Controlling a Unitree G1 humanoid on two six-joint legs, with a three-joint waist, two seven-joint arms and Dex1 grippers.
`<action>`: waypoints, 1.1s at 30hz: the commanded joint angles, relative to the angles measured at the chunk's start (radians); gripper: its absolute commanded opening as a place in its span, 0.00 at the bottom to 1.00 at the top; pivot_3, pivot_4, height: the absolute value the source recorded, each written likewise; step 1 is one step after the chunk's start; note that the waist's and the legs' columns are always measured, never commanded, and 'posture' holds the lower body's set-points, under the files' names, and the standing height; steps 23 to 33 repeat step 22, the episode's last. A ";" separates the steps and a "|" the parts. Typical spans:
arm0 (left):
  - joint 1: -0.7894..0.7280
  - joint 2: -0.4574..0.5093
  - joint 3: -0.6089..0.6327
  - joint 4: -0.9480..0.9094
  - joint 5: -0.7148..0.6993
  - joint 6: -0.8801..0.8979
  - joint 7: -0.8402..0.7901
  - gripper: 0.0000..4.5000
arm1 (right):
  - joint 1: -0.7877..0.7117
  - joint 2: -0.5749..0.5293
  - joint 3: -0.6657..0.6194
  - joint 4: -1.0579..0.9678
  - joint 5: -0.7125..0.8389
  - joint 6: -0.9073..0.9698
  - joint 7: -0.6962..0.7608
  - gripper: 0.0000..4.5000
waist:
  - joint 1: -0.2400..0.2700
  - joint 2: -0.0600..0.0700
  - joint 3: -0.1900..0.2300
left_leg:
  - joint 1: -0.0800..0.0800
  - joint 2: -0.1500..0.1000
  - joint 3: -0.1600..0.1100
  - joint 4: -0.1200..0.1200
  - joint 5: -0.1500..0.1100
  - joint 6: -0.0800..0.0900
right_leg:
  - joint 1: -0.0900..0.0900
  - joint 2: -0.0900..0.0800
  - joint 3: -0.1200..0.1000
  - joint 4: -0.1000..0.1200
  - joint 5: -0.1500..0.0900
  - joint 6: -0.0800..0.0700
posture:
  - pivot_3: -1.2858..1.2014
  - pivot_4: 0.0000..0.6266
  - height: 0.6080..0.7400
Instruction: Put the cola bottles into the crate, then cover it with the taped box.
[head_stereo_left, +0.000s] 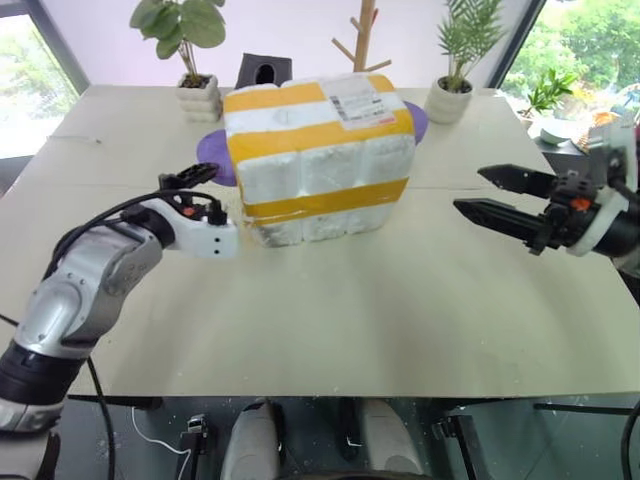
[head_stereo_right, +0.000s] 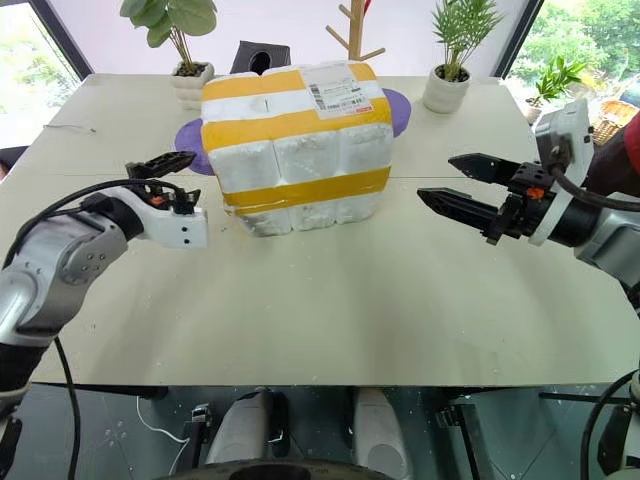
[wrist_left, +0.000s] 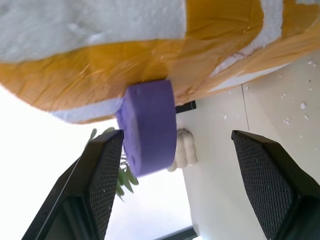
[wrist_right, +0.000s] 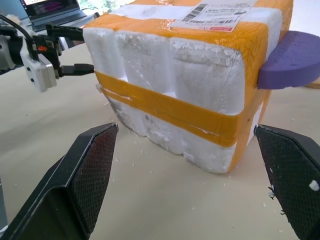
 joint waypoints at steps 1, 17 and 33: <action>0.026 -0.066 0.175 -0.089 -0.207 0.127 -0.057 0.80 | 0.016 -0.016 -0.029 -0.004 -0.019 -0.038 0.026 1.00 | 0.001 0.000 0.000 | 0.000 0.000 0.000 0.000 0.000 0.000 | 0.000 0.000 0.000 0.000 0.000 0.000 | 0.52 0.24 1.00; 0.060 0.325 0.672 0.266 -1.243 0.920 -0.928 0.80 | -0.063 -0.150 0.115 0.203 -0.181 -0.148 0.316 1.00 | -0.032 0.001 0.000 | 0.002 0.000 -0.001 -0.002 0.000 0.000 | 0.000 0.001 -0.002 0.000 -0.001 0.000 | 0.52 0.24 1.00; -0.001 0.364 0.571 0.383 -1.220 0.773 -0.933 0.80 | -0.134 -0.143 0.177 0.252 -0.230 -0.175 0.361 1.00 | -0.021 0.002 0.000 | 0.002 0.000 0.000 -0.002 0.000 -0.001 | 0.001 -0.001 -0.002 -0.001 -0.004 -0.004 | 0.52 0.24 1.00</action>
